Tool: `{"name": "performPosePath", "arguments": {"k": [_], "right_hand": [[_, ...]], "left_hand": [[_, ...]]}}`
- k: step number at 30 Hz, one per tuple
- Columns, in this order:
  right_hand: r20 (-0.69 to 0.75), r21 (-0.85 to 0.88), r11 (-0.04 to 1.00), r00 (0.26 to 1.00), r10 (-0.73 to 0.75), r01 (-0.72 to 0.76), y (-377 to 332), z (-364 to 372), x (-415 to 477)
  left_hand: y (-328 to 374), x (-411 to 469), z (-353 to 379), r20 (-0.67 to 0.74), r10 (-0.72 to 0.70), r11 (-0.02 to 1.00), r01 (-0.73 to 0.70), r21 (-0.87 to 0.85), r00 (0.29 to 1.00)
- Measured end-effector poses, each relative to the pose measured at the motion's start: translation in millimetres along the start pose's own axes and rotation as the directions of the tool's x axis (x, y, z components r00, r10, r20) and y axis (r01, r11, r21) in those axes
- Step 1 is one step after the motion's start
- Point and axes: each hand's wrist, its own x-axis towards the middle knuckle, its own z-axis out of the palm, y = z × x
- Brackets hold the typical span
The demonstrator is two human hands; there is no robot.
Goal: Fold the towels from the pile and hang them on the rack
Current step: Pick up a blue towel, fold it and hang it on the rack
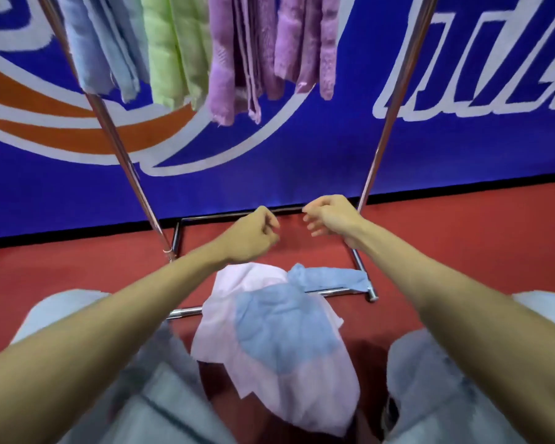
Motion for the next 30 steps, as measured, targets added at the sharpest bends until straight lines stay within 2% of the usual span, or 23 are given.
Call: {"name": "performPosePath", "arguments": {"k": [6,9,13,17,23,26,30], "right_hand": [[0.086,-0.081,0.983,0.982,0.170,-0.164,88,36,24],[0.150,-0.189,0.953,0.952,0.268,-0.239,132,56,30],[0.267,-0.470,0.856,0.889,0.372,-0.217,189,80,24],[0.401,-0.623,0.774,0.806,0.436,-0.110,229,103,14],[0.470,-0.609,0.786,0.751,0.463,-0.104,273,147,5],[0.427,-0.559,0.807,0.768,0.477,-0.191,293,171,-1],[0.411,-0.595,0.793,0.800,0.437,-0.128,301,187,-3]], "left_hand": [[-49,10,47,0.150,-0.076,0.989,0.055,0.137,0.986],[-57,19,62,0.284,-0.106,0.955,0.018,0.296,0.953],[-52,23,71,0.396,-0.079,0.880,-0.123,0.459,0.915],[-42,29,77,0.426,-0.084,0.788,-0.202,0.582,0.901],[-41,38,83,0.432,-0.112,0.664,-0.256,0.702,0.895],[-43,39,83,0.427,-0.122,0.621,-0.266,0.737,0.896],[-46,39,84,0.449,-0.130,0.599,-0.291,0.746,0.884]]}}
